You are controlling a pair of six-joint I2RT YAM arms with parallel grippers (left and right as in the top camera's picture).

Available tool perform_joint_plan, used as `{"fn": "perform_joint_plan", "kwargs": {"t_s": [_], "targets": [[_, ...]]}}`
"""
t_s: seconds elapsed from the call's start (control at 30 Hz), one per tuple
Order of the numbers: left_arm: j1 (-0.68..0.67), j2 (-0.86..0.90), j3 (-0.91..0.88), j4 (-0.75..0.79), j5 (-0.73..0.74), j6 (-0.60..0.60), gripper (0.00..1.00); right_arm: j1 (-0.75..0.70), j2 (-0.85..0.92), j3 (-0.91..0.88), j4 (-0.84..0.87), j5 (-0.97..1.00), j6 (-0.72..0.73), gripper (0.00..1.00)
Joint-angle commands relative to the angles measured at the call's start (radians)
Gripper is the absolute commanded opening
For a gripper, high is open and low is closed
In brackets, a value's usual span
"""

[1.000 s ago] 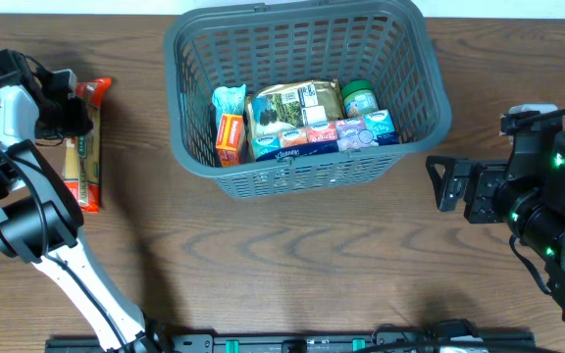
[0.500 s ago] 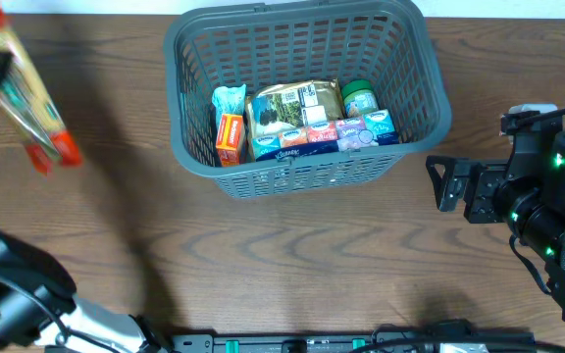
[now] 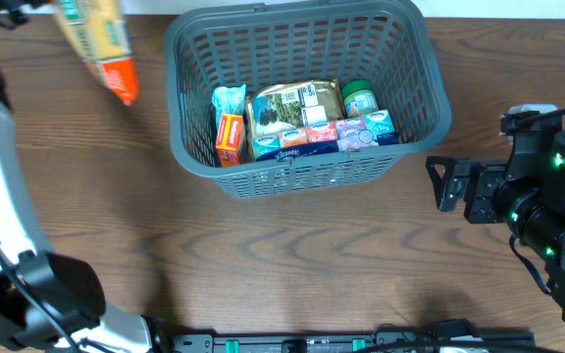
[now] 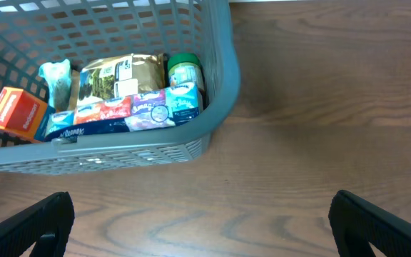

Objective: Pack container
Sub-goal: 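Lift the spaghetti pack and lay it across the basket top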

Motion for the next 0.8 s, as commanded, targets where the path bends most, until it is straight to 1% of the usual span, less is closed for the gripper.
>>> {"fn": "perform_joint_plan", "kwargs": {"t_s": [0.0,0.17,0.3,0.37,0.47,0.53,0.67,0.77], "targets": [[-0.063,-0.055,0.078,0.021,-0.015,-0.050,0.06,-0.008,0.000,0.002,-0.002,-0.003,0.010,0.99],[-0.191,-0.040,0.078,0.021,-0.016,0.149,0.06,-0.008,0.000,0.002,-0.002,-0.003,0.010,0.99],[-0.288,-0.007,0.077,-0.018,-0.066,0.339,0.06,-0.008,0.000,0.002,-0.002,-0.003,0.010,0.99],[-0.317,0.014,0.077,-0.133,-0.128,0.449,0.06,-0.008,0.000,0.002,-0.002,-0.003,0.010,0.99],[-0.341,0.046,0.077,-0.372,-0.216,0.655,0.06,-0.008,0.000,0.002,-0.002,-0.003,0.010,0.99],[-0.355,0.066,0.077,-0.505,-0.280,0.766,0.06,-0.008,0.000,0.002,-0.002,-0.003,0.010,0.99],[-0.385,0.082,0.077,-0.654,-0.423,0.935,0.06,-0.008,0.000,0.002,-0.002,-0.003,0.010,0.99],[-0.415,0.082,0.077,-0.731,-0.513,1.053,0.06,-0.008,0.000,0.002,-0.002,-0.003,0.010,0.99]]}}
